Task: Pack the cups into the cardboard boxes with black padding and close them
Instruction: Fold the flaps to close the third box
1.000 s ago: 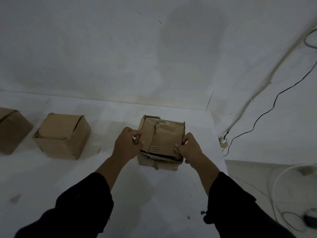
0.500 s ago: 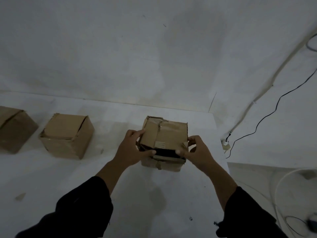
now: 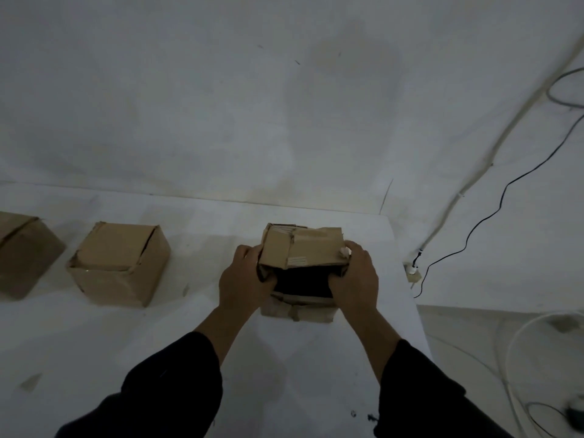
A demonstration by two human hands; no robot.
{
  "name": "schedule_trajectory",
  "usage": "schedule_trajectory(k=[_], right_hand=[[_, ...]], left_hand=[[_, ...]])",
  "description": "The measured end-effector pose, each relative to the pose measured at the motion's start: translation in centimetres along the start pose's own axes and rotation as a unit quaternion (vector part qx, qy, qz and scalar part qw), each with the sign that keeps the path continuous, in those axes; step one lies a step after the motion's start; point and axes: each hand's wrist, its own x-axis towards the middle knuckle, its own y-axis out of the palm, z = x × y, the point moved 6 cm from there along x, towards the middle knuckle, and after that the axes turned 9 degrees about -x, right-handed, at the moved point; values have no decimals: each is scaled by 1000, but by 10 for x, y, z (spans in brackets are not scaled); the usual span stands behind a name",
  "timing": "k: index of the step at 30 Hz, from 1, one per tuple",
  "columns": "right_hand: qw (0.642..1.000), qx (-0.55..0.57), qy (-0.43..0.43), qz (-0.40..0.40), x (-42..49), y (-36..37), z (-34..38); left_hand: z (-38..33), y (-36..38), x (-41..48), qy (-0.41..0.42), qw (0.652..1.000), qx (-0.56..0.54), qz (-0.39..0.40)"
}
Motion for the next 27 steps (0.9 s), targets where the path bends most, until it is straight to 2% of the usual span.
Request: schedule_trajectory(k=[3,8,11,18,23,27], right_hand=[[999,-21,-34,-11,4,-6,5],[994,-64,-85,14,4,-2,4],[991,-94,-90,28,2,5,-1],[987,-122,-99,38,-5,17,-15],[981,-159,-104,42,-10,20,-18],[970,-204,-123,53,-9,21,-23]], left_hand=[[-5,-2,3,2,1000,30,-4],[-4,0,7,35,996,78,26],[-6,4,5,68,991,109,43],[-9,6,-3,129,979,156,13],[-7,6,-5,111,981,157,-8],[-1,12,-4,29,988,155,6]])
